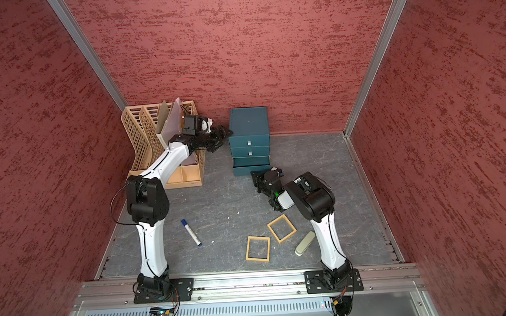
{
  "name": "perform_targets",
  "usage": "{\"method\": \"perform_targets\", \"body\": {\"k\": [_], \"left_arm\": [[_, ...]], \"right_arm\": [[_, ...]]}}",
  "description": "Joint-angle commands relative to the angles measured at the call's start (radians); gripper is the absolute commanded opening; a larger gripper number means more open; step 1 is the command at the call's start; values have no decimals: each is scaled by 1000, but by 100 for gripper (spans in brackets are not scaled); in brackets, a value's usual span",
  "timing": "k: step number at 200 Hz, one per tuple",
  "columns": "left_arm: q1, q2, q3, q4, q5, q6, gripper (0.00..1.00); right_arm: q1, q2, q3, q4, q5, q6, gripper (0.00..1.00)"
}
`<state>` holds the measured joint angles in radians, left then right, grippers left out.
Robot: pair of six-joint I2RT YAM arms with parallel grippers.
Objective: Place the brooch boxes into the drawer by color
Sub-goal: Open the drawer in the storage box.
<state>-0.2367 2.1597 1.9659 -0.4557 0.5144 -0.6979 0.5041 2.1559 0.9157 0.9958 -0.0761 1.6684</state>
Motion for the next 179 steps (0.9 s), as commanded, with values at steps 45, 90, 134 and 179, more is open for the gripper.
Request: {"method": "perform_targets", "body": {"k": [45, 90, 134, 179], "left_arm": [[-10, 17, 8, -120, -33, 35, 85], [-10, 18, 14, -126, -35, 37, 85], [-10, 20, 13, -132, -39, 37, 85], [-12, 21, 14, -133, -42, 38, 85]], "right_arm": [[64, -131, -100, -33, 38, -6, 0], [88, -180, -165, -52, 41, 6, 0], [120, -200, -235, -3, 49, 25, 0], [139, -228, -307, 20, 57, 35, 0]]}}
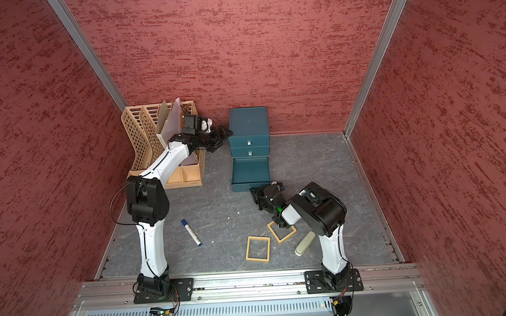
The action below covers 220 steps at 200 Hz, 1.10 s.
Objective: Place the brooch boxes into the drawer by color
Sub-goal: Open the drawer in the storage box.
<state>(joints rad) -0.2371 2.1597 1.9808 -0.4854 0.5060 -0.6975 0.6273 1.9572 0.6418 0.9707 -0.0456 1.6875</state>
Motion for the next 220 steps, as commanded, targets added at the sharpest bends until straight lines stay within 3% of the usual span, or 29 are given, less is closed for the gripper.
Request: {"method": "perform_targets", "body": {"k": [1, 172, 205, 220], "left_arm": [[-12, 22, -2, -104, -34, 38, 85], [-18, 19, 2, -107, -41, 35, 85], [-18, 12, 4, -110, -43, 34, 88], [-18, 8, 3, -108, -43, 34, 89]], "right_arm": [[16, -30, -34, 47, 26, 17, 0], [37, -54, -44, -38, 36, 20, 0], [36, -61, -47, -46, 36, 27, 35], [37, -85, -44, -76, 40, 20, 40]]}}
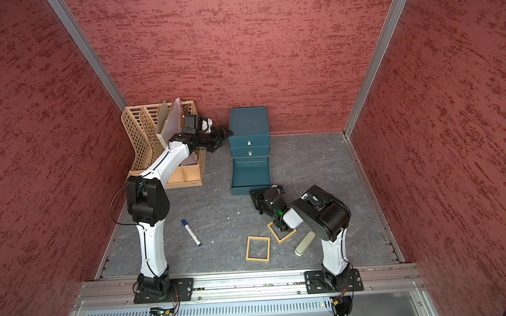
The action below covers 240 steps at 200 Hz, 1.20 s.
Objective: Place the brooch boxes into the drawer by color
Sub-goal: Open the drawer in the storage box, then pick up the brooch box from the center of the board.
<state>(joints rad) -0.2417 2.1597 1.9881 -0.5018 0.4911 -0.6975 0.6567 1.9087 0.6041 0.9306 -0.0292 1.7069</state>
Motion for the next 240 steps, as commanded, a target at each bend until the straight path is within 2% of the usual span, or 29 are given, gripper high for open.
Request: {"method": "perform_targets", "body": {"k": [1, 63, 126, 183, 209, 240], "left_arm": [[-13, 8, -3, -92, -29, 34, 89], [-11, -4, 3, -92, -34, 35, 90], [-8, -51, -6, -69, -51, 26, 91], [4, -149, -98, -21, -76, -6, 91], [16, -222, -184, 19, -92, -35, 92], [16, -321, -281, 8, -137, -50, 92]], "right_arm": [[8, -38, -6, -39, 24, -1, 40], [8, -150, 19, -213, 25, -27, 63], [7, -302, 29, -401, 28, -75, 71], [6, -470, 19, -634, 38, -148, 77], [-1, -580, 42, -799, 61, -267, 80], [-27, -692, 129, -1082, 80, -552, 81]]}}
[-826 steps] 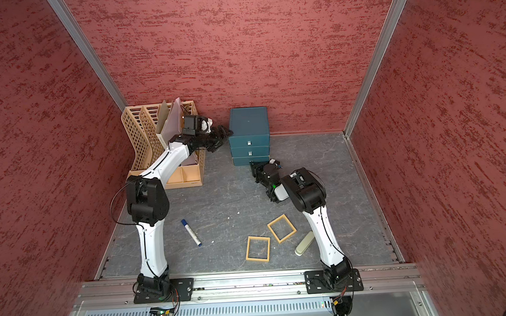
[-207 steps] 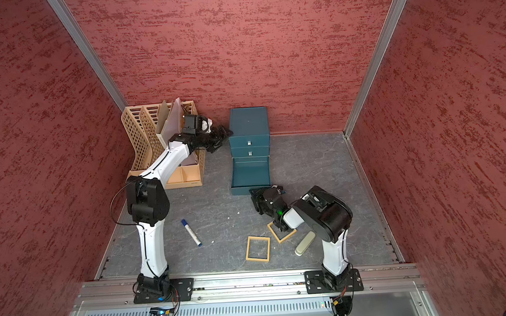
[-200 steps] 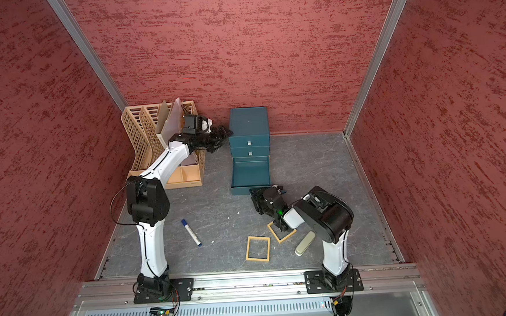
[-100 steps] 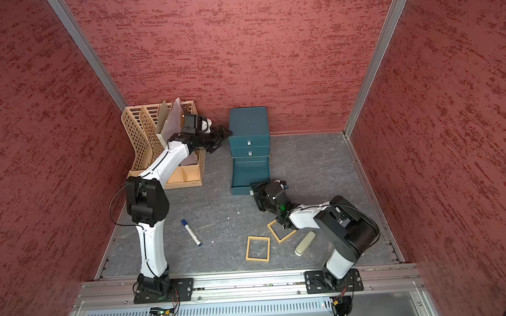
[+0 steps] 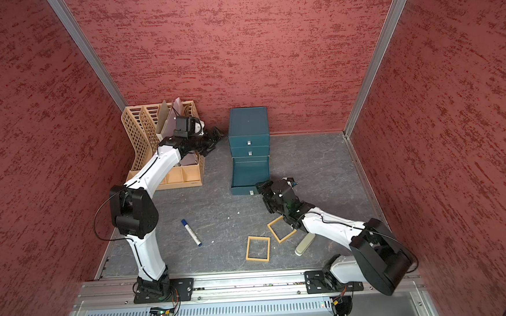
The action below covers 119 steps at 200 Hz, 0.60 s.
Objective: Place the brooch boxes into the drawer by color
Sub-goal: Pick up the brooch box from the center of the board.
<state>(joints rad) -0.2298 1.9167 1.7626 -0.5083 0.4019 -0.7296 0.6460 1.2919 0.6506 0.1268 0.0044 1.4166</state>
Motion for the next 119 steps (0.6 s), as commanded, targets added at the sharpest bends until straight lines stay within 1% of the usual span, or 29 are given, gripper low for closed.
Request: {"method": "perform_targets", "body": {"k": [1, 10, 23, 35, 51, 65, 74, 94, 119], "left_arm": [[3, -82, -57, 14, -48, -18, 92], [1, -114, -93, 6, -64, -21, 92], [-9, -164, -143, -1, -84, -21, 92], [-21, -208, -184, -13, -97, -16, 92], [-43, -257, -227, -41, -112, -2, 92], [-68, -298, -260, -55, -125, 12, 93], [-85, -321, -276, -68, -140, 21, 93], [-119, -369, -318, -80, -152, 30, 93], [-151, -399, -358, -102, -150, 28, 93]], "right_arm": [[-17, -79, 86, -283, 48, -272, 81], [-25, -112, 104, -350, 49, -375, 80], [-38, -138, 157, -492, 50, -532, 79], [-53, -144, 200, -588, 11, -690, 80], [-59, -128, 268, -747, -11, -868, 84], [-59, -105, 318, -862, -43, -992, 93], [-59, -86, 349, -929, -55, -1043, 98], [-59, -70, 391, -1044, -60, -1109, 99], [-60, -50, 421, -1129, -62, -1194, 99]]}}
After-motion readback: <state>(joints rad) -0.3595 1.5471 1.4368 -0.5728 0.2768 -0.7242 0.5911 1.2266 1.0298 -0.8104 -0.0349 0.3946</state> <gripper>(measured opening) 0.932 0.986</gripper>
